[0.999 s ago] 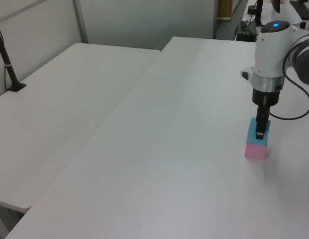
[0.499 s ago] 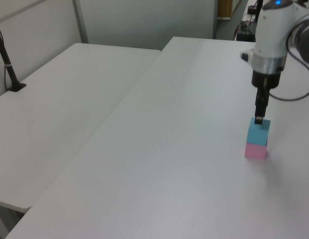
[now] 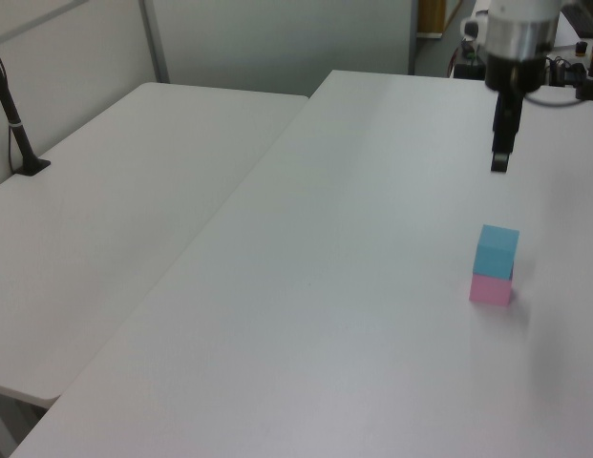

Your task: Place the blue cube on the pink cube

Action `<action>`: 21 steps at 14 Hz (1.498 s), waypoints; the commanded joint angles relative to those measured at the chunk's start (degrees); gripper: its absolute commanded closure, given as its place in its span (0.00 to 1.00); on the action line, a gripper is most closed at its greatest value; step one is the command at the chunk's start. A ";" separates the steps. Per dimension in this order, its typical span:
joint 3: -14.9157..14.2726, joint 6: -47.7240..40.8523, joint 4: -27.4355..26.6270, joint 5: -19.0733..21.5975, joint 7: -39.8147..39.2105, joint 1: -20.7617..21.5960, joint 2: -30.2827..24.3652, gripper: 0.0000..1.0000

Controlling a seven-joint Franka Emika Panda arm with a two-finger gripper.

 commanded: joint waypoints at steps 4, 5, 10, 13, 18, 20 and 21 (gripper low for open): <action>-6.05 -8.19 16.26 0.00 -9.39 -3.33 8.48 0.00; -6.06 -8.11 18.73 -0.09 -9.92 -4.92 11.22 0.00; -6.23 -7.67 27.54 -1.58 -11.77 -10.11 21.08 0.00; -6.32 -6.88 28.07 -1.50 -13.26 -11.96 22.57 0.00; -6.32 -4.68 27.98 -5.71 -13.09 -11.96 23.37 0.00; -6.41 -4.59 27.98 -6.42 -12.92 -12.49 23.28 0.00; -6.41 -4.59 28.07 -6.94 -12.74 -12.75 23.02 0.00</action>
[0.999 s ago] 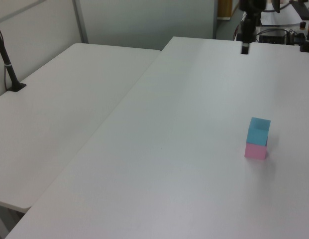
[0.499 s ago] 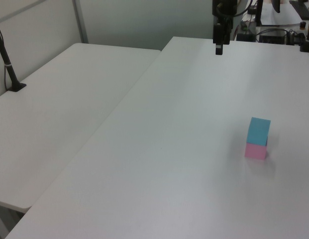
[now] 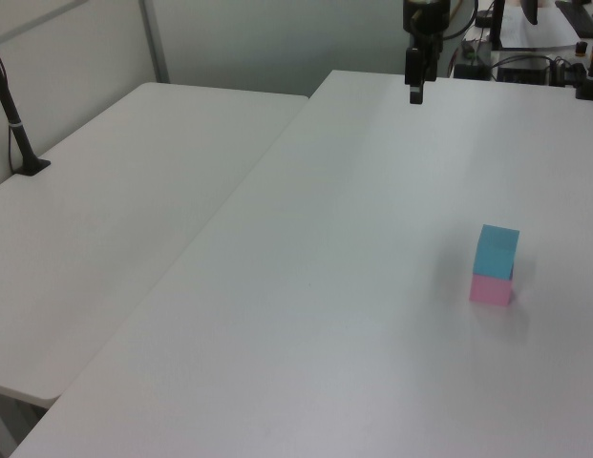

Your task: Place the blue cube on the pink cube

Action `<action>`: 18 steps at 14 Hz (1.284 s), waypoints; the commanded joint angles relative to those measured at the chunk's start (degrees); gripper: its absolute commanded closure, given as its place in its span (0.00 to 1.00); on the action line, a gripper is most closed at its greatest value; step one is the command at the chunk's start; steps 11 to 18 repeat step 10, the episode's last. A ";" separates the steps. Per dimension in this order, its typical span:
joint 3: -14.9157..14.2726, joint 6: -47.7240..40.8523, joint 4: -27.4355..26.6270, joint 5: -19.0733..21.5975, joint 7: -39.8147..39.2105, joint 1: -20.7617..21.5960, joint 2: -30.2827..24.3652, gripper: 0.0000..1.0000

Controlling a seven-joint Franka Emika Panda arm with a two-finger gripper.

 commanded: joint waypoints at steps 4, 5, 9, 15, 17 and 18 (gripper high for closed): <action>-0.19 0.43 1.09 -2.43 0.25 -1.66 -0.40 0.00; -0.19 0.26 1.00 -1.99 0.25 -1.84 -1.53 0.00; -0.19 -0.44 0.92 -1.81 0.25 -2.90 -2.86 0.00; -0.19 -0.45 0.83 -1.81 0.25 -2.90 -2.95 0.00; -0.19 -0.45 0.83 -1.81 0.25 -2.90 -2.95 0.00; -0.19 -0.45 0.83 -1.81 0.25 -2.90 -2.95 0.00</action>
